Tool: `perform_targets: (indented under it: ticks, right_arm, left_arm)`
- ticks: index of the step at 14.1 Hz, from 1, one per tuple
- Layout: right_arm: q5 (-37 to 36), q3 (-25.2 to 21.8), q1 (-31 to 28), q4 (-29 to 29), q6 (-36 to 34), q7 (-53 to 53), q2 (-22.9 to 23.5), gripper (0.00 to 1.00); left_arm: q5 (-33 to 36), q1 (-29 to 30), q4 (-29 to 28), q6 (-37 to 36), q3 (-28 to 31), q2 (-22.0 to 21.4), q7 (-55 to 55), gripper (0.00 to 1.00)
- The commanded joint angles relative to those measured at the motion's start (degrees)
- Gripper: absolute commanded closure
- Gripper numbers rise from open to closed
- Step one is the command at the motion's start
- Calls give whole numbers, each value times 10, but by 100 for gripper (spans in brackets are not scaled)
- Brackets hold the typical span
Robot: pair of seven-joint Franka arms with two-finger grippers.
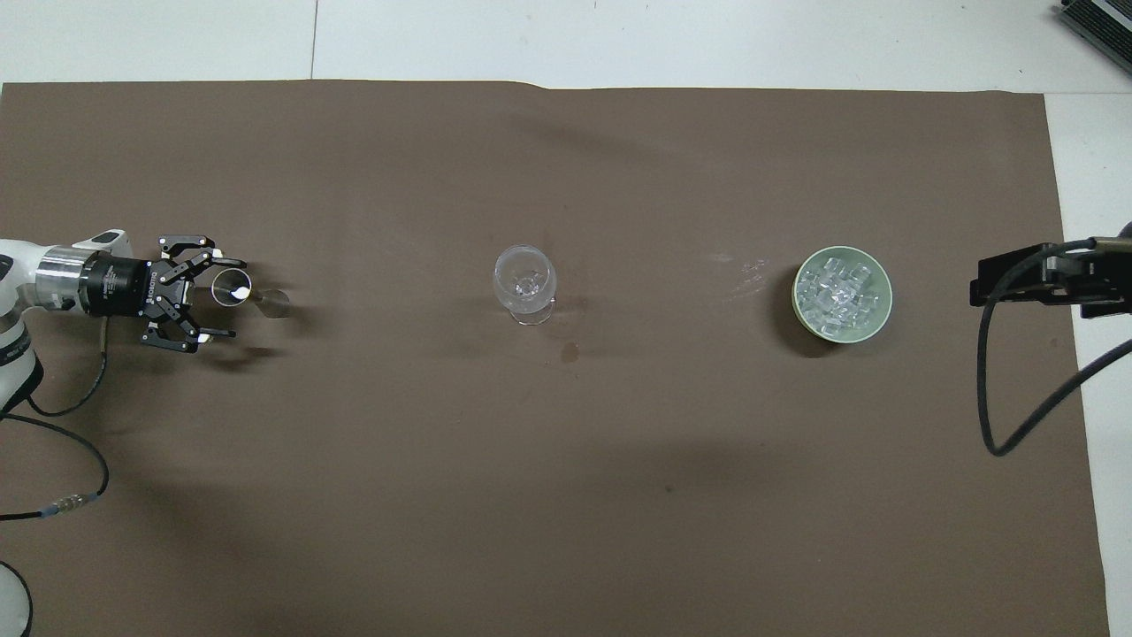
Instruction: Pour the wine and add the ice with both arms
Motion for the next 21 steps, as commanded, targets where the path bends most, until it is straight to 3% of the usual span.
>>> perform_targets:
  ticks: [1,10,12,21]
  right_arm:
    - [1,1,-6,-1,-2,-14,-2,0]
    - [1,1,-6,-1,-2,-14,-2,0]
    - [1,1,-6,-1,-2,-14,-2,0]
    - [1,1,-6,-1,-2,-14,-2,0]
  left_arm:
    - [-12,-11,-12,5,7,-5,11,0]
    - [-10,-23,-9,5,9,-7,13,0]
    - [-9,-23,-8,4,9,-8,14,13]
    - [-2,-24,-6,5,17,-11,31,17]
